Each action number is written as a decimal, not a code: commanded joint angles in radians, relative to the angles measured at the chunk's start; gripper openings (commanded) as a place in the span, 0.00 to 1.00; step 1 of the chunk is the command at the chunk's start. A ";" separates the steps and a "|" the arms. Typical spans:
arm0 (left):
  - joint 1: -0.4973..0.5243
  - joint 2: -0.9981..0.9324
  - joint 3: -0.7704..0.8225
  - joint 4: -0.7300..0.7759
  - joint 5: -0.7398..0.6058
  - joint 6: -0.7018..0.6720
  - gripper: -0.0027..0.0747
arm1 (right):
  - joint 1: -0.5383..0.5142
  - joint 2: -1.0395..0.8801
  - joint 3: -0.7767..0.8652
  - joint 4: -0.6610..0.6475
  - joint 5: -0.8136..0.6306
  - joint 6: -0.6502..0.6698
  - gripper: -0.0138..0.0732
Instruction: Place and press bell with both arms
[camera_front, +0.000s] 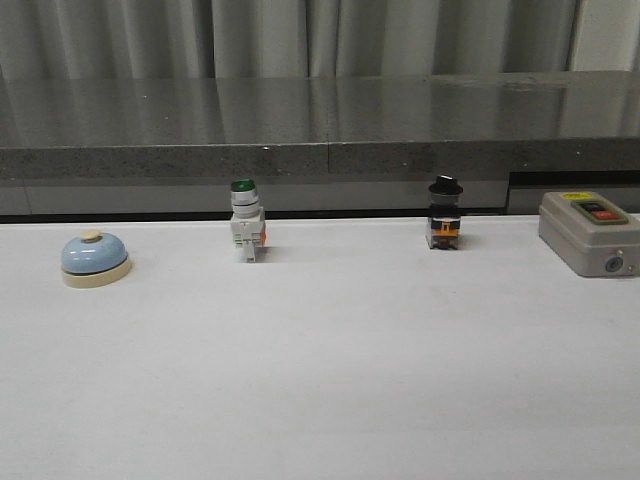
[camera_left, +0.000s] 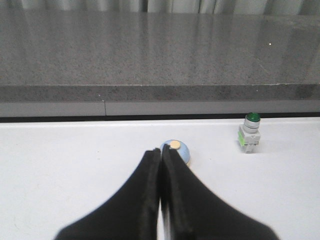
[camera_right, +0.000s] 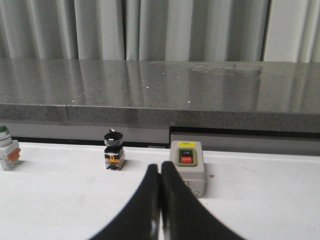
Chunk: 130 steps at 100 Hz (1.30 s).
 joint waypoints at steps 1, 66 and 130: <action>0.000 0.124 -0.136 -0.039 -0.001 -0.007 0.01 | -0.007 -0.014 -0.016 -0.003 -0.086 -0.002 0.08; 0.000 0.657 -0.416 -0.037 0.132 -0.007 0.02 | -0.007 -0.014 -0.016 -0.003 -0.086 -0.002 0.08; 0.000 0.733 -0.465 -0.047 0.132 0.007 0.88 | -0.007 -0.014 -0.016 -0.003 -0.086 -0.002 0.08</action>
